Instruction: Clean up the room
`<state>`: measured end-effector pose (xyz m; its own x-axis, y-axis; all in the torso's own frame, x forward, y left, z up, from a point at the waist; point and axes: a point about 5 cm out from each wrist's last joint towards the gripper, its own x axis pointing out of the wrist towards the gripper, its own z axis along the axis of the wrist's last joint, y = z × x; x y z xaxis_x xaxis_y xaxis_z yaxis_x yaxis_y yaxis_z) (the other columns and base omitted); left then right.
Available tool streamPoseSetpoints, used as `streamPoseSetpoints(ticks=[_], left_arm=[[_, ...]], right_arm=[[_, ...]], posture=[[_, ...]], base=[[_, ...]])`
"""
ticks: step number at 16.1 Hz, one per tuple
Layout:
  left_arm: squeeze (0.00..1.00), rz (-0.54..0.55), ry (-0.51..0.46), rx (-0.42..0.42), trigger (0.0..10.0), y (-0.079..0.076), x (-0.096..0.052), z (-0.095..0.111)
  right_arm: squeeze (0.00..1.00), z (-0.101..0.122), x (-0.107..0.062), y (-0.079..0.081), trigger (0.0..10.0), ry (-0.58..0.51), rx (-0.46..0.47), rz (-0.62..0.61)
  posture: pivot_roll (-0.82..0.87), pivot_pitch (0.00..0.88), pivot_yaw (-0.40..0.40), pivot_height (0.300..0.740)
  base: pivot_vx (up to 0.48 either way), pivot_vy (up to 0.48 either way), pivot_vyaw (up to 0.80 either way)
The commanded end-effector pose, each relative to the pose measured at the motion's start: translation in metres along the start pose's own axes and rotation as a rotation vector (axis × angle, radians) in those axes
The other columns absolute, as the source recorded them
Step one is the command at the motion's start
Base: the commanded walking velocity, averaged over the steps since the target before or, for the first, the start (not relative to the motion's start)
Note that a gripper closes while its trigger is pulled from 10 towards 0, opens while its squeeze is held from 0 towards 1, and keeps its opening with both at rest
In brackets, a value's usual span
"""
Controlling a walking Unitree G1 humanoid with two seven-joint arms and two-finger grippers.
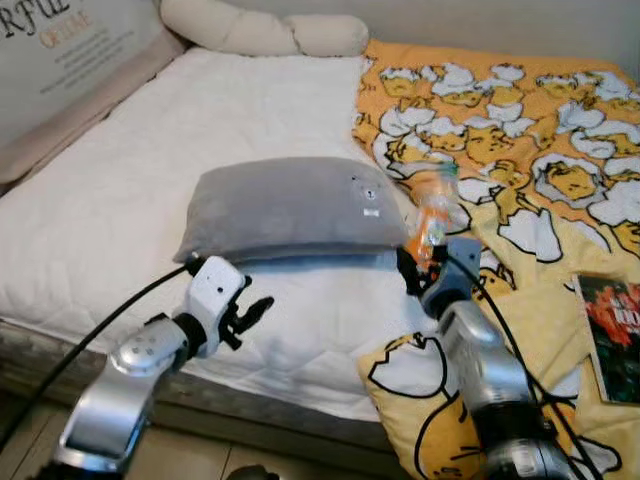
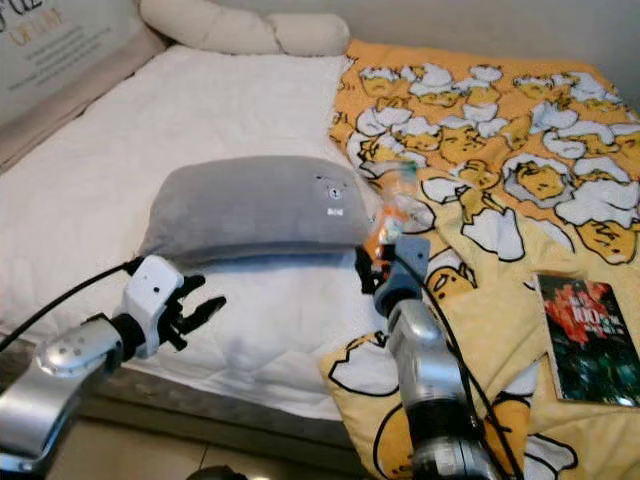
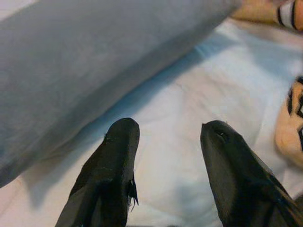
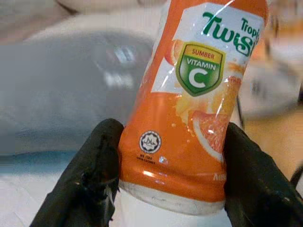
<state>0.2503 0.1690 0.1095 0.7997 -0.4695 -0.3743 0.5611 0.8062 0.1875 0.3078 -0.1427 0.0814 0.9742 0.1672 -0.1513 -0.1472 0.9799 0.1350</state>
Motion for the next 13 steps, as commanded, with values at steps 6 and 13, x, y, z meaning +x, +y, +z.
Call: streamPoseSetpoints(ticks=[6,13], left_arm=[[0.00,0.388,-0.056,-0.072,10.0,0.019,-0.010,0.001],[0.00,0.474,-0.065,-0.117,10.0,0.019,-0.009,-0.002]], right_arm=[[0.00,0.022,-0.028,0.027,10.0,-0.073,-0.032,0.088],[0.00,0.025,-0.037,0.024,10.0,-0.028,-0.064,0.064]], posture=[[-0.03,0.000,0.014,0.740],[-0.02,0.000,-0.008,0.740]], base=[[0.000,0.000,0.80],[0.000,0.000,0.80]])
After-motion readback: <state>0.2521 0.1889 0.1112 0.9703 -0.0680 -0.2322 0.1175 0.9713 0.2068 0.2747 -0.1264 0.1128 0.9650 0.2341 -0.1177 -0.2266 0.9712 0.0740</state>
